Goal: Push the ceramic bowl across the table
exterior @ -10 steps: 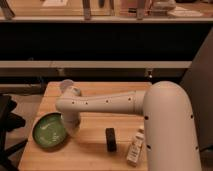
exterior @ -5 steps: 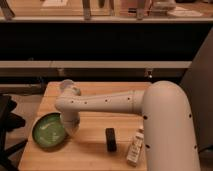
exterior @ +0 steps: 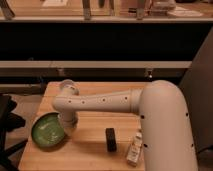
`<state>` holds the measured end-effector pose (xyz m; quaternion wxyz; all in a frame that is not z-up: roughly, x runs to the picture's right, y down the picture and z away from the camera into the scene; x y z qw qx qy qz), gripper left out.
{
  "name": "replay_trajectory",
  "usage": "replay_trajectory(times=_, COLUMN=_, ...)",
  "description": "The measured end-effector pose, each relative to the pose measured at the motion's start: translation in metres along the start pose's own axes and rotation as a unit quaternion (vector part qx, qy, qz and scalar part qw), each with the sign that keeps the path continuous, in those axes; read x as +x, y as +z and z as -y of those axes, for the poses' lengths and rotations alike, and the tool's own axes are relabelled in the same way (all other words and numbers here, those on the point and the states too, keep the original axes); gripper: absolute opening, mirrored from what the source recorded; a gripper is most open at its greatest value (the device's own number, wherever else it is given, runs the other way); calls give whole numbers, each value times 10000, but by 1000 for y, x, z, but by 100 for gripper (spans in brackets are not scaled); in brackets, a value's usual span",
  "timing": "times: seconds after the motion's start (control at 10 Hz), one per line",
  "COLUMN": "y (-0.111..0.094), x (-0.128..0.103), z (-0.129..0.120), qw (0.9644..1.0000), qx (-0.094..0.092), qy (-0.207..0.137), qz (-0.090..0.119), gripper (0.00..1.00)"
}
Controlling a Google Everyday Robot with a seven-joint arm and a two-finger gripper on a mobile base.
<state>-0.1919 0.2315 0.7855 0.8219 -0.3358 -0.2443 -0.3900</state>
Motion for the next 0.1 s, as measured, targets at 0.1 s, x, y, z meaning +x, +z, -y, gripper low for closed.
replay_trajectory(times=0.1, y=0, x=0, z=1, qw=10000, qx=-4, qy=-18, qz=6, gripper=2)
